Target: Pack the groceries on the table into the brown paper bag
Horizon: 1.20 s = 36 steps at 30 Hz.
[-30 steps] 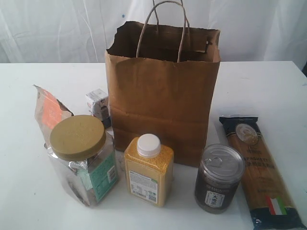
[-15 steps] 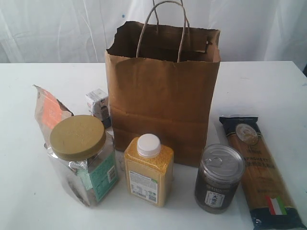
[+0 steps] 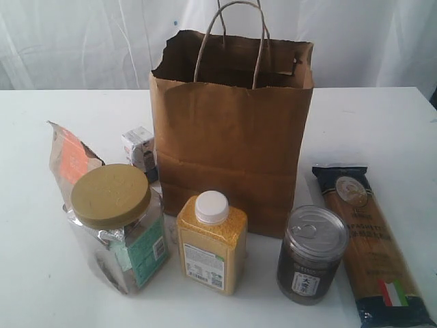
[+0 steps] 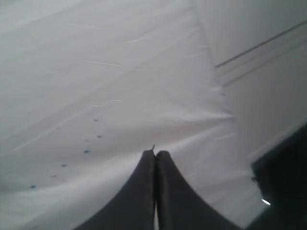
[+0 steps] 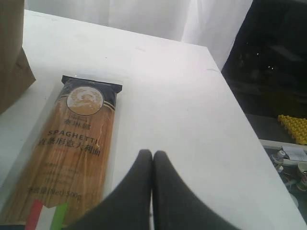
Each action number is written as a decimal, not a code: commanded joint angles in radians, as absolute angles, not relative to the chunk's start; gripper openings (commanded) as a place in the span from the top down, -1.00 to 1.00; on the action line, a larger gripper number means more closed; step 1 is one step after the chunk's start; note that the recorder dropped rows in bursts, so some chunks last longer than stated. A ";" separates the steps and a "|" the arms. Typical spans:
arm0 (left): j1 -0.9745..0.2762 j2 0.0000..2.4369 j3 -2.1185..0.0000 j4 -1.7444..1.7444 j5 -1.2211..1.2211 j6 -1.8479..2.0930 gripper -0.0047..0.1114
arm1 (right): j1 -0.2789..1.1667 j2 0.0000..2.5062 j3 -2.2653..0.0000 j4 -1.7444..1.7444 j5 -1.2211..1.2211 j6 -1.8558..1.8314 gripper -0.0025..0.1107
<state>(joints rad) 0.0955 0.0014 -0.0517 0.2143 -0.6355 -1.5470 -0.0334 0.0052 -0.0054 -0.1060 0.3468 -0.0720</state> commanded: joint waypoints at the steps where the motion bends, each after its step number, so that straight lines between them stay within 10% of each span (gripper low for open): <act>1: 0.091 0.000 -0.253 0.540 -0.647 -1.724 0.92 | -0.030 0.000 0.000 -0.105 0.344 -0.072 0.96; 8: 0.091 0.219 -0.700 1.582 -0.709 -2.120 0.92 | -0.030 0.000 0.000 -0.105 0.344 -0.018 0.96; 13: 0.086 0.460 -0.805 1.704 -0.737 -2.120 0.92 | -0.030 0.000 0.000 -0.105 0.344 -0.018 0.96; 21: 0.086 0.611 -0.780 1.708 -0.145 -2.058 0.92 | -0.030 0.000 0.000 -0.105 0.344 -0.018 0.96; 36: 0.014 0.699 -0.780 1.744 -0.603 -1.928 0.92 | -0.030 0.000 0.000 -0.105 0.344 -0.018 0.96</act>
<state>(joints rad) 0.0327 0.7013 -0.7852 1.7230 -0.4442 -1.9348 -0.0334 0.0052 -0.0054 -0.1060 0.3468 -0.0189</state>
